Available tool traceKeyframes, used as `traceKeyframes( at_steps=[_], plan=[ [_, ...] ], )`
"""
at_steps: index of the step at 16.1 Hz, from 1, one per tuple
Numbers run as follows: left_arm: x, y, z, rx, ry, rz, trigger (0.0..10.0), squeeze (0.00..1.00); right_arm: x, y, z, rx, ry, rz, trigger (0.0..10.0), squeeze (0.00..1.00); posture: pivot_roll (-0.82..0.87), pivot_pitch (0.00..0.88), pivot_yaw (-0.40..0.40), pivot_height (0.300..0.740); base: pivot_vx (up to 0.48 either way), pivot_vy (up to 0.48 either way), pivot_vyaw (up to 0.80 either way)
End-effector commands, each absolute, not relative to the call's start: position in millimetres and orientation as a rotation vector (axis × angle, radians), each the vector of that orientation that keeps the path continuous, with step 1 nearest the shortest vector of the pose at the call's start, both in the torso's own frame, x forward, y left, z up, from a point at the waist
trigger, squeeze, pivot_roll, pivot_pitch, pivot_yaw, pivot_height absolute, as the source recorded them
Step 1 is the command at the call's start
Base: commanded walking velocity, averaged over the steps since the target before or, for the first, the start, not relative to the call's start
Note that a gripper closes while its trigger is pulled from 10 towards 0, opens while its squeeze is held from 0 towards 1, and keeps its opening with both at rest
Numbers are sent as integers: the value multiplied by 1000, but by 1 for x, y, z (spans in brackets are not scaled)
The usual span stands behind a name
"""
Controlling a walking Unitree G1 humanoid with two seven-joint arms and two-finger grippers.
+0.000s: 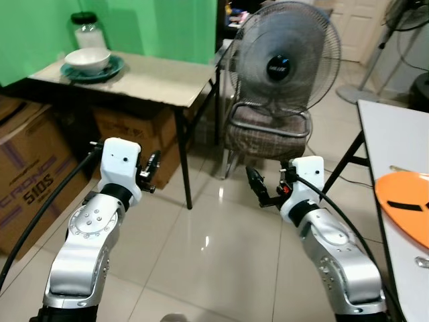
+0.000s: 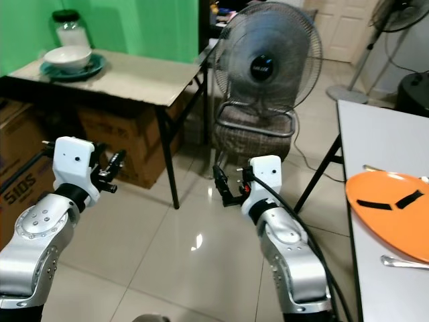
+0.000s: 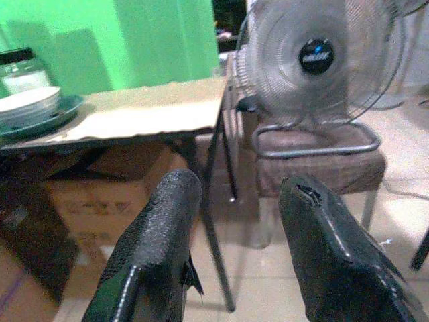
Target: Setting the table
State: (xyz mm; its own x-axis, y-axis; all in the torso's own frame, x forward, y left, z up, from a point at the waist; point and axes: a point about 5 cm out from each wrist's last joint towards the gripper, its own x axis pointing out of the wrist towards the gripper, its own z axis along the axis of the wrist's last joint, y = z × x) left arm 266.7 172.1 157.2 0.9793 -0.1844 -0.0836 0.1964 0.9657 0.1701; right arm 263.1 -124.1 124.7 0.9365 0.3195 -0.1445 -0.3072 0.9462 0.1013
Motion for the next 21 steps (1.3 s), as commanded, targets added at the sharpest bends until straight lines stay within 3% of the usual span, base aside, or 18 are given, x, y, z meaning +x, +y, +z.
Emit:
traceKeyframes(
  at_steps=[1,7,18,21],
  plan=[
    [265,174,160,183,58,-191,10000,1000,265,-121,129,87,136,333,10000,1000,146,0,-22,740,420,0,0],
    [263,174,162,182,50,-188,10000,1000,267,-120,131,88,126,355,10000,1000,150,0,-26,740,451,0,706],
    [265,175,164,200,46,-196,10000,1000,269,-117,129,84,116,376,10000,1000,173,0,-29,740,445,0,0],
    [265,178,166,206,44,-189,10000,1000,271,-113,131,91,106,393,10000,1000,173,0,-29,740,446,0,800]
  ],
)
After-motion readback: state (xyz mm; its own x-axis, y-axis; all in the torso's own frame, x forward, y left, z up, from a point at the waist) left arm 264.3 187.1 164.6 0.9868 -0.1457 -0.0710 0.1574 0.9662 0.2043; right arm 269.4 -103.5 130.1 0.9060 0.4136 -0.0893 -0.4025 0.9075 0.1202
